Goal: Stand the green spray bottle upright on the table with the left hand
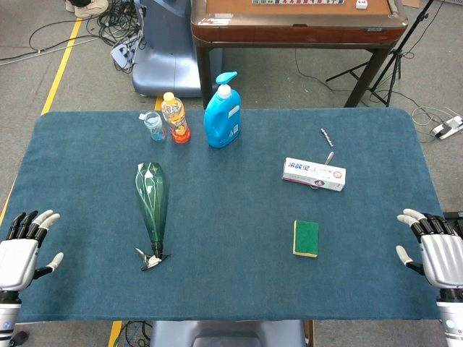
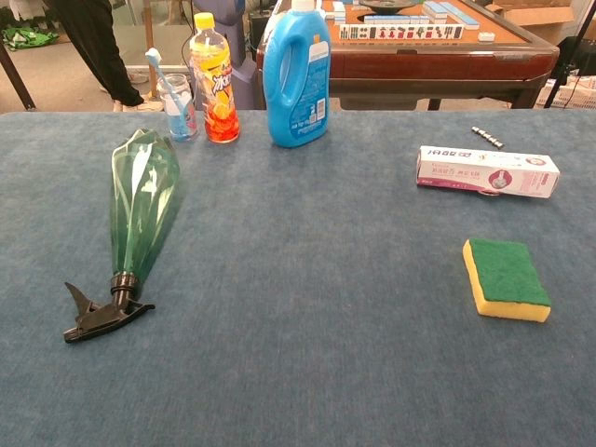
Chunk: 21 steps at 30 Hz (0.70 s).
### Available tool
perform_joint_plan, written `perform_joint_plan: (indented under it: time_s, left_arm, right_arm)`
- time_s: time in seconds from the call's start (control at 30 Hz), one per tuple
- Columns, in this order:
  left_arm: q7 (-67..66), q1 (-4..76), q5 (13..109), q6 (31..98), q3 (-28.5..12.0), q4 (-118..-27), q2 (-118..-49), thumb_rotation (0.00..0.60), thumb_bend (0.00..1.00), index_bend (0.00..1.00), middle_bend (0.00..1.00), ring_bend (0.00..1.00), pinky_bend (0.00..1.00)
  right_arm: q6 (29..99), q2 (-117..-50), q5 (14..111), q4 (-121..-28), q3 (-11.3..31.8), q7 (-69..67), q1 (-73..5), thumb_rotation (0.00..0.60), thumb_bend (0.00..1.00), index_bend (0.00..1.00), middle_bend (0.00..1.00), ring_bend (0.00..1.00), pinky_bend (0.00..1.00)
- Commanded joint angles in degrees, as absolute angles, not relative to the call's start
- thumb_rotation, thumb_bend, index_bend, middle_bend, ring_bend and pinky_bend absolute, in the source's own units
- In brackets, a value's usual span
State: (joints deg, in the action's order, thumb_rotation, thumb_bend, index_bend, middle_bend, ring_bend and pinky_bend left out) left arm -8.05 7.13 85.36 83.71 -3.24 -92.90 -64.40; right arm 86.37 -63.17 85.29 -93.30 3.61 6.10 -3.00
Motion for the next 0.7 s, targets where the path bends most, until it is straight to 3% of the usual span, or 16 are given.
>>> perform_joint_plan:
  time_s: [0.03,0.7]
  left_arm:
    - [-8.4,7.1,85.6,84.2,-3.3,-93.2,-64.6,0.600,0.27,0.15,0.13,0.07,0.00]
    - [-6.3,8.7,88.8,83.9,-3.2,-92.9,-62.8,0.600,0.27,0.15,0.13,0.07,0.00]
  right_arm:
    - [86.3,-63.1,85.3,-93.3,3.6,6.0,-3.0,0.600,0.26,0.29,0.24,0.19,0.22]
    - [88.3,-62.7,86.7,-93.9,4.2,5.9,-2.7,0.600,0.27,0.29,0.24,0.19,0.22]
